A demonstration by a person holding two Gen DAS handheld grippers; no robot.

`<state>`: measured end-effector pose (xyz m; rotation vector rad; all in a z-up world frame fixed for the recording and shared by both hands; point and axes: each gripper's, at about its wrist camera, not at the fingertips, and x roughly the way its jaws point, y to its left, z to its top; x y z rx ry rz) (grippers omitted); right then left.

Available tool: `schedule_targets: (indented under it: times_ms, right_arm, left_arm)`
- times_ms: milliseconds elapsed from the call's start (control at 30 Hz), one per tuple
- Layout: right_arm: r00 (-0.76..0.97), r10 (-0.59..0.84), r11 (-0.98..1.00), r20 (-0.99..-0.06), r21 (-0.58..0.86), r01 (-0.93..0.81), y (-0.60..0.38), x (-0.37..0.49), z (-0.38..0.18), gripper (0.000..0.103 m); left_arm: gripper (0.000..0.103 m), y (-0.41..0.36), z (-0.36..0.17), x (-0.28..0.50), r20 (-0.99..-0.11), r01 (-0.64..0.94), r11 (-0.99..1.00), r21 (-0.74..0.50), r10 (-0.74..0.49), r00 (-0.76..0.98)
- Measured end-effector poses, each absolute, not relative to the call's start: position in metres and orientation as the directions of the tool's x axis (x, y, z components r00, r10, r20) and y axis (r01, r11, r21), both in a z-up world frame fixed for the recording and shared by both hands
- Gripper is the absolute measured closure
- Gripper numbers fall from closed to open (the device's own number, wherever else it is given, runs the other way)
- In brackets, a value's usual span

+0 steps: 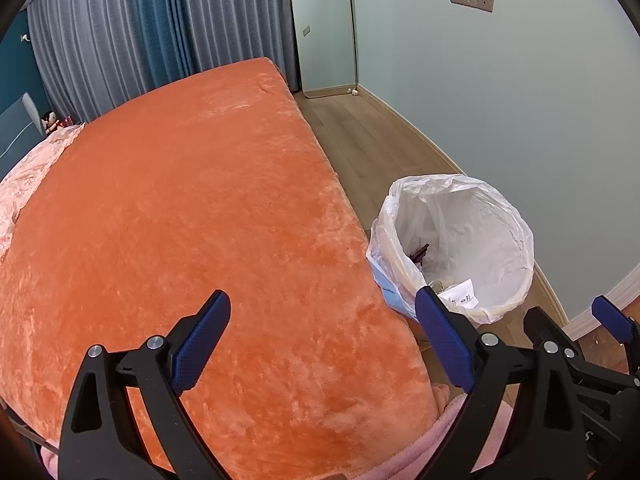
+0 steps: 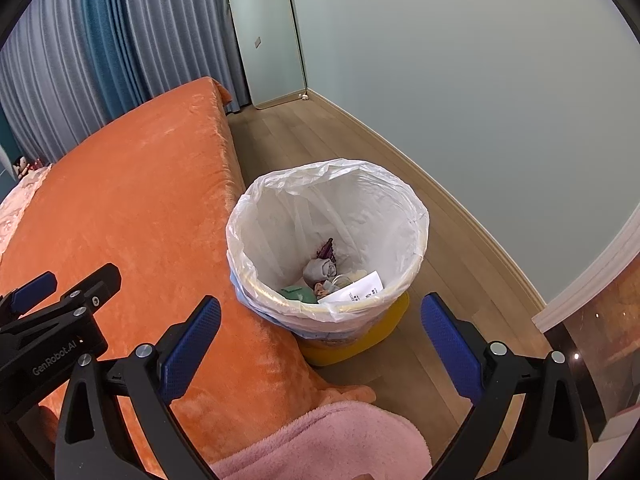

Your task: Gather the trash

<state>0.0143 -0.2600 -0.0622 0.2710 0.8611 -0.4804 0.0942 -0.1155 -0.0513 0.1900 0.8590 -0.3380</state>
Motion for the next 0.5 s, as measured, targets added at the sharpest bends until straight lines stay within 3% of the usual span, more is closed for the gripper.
schedule_targets:
  times_ms: [500]
  right_arm:
    - [0.547, -0.306, 0.86, -0.779, 0.021, 0.51, -0.26, 0.0108, -0.0624, 0.007]
  left_arm:
    - [0.014, -0.1189, -0.0576, 0.0965, -0.782, 0.359, 0.933, 0.031, -0.201, 0.59]
